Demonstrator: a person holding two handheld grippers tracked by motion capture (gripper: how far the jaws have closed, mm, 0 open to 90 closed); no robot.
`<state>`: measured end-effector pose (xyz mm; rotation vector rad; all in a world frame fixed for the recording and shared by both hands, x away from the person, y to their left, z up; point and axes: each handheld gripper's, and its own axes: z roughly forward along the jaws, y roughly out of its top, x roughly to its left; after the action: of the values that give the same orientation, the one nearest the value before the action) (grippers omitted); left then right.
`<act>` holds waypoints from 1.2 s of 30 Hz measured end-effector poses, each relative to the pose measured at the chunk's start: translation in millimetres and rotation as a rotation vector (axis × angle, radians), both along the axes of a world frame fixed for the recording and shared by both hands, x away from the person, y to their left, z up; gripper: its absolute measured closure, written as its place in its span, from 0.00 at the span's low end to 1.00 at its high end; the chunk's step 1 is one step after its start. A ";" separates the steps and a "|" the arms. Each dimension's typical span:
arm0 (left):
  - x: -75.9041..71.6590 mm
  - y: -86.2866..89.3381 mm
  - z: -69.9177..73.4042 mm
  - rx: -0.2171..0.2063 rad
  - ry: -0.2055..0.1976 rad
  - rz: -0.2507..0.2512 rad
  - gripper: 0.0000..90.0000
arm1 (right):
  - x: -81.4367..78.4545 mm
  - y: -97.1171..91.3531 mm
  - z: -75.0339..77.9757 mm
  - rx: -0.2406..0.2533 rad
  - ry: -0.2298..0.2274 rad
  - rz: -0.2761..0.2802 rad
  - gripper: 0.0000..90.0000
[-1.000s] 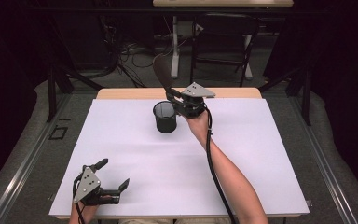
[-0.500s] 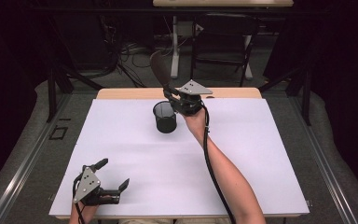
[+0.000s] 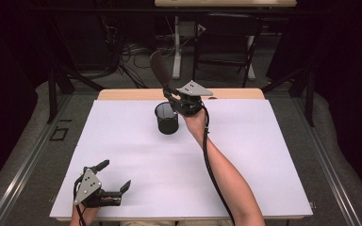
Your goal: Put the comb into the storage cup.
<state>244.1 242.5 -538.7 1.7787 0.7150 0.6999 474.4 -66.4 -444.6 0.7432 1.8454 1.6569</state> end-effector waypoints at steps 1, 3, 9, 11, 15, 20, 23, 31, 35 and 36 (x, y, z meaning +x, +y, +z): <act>0.0 0.1 0.0 -0.001 0.000 0.000 0.00 | 0.7 0.4 -0.9 0.002 -0.001 0.004 0.81; 0.1 0.1 0.0 0.000 0.001 0.000 0.00 | 1.3 1.1 -1.8 -0.001 -0.003 0.000 0.81; 0.4 0.0 -0.1 -0.001 0.001 -0.001 0.00 | 4.5 3.8 -3.4 0.010 -0.012 -0.004 0.81; 0.3 -0.1 -0.1 -0.002 0.002 -0.002 0.00 | 5.8 4.5 -3.7 0.013 -0.016 -0.002 0.81; 0.5 0.1 -0.2 -0.001 0.002 -0.003 0.00 | 8.3 6.8 -5.7 0.013 -0.018 -0.005 0.81; 0.7 -0.2 -0.4 -0.001 0.004 -0.002 0.01 | 11.1 9.5 -9.8 0.005 -0.014 -0.006 0.81; 0.7 -0.3 -0.5 -0.002 0.005 -0.001 0.01 | 12.7 10.2 -11.8 -0.003 -0.011 -0.009 0.81; 0.7 -0.4 -0.7 -0.004 0.006 -0.001 0.01 | 15.5 12.1 -15.4 -0.009 -0.014 -0.013 0.81; 0.8 -0.7 -0.7 -0.002 0.007 -0.001 0.01 | 16.8 13.1 -17.7 -0.019 -0.006 -0.012 0.80; 0.7 -0.7 -0.7 -0.001 0.006 -0.002 0.01 | 17.3 13.5 -18.4 -0.020 -0.009 -0.013 0.81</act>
<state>244.9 241.8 -539.4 1.7806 0.7177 0.6929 491.7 -52.9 -463.0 0.7370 1.8448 1.6293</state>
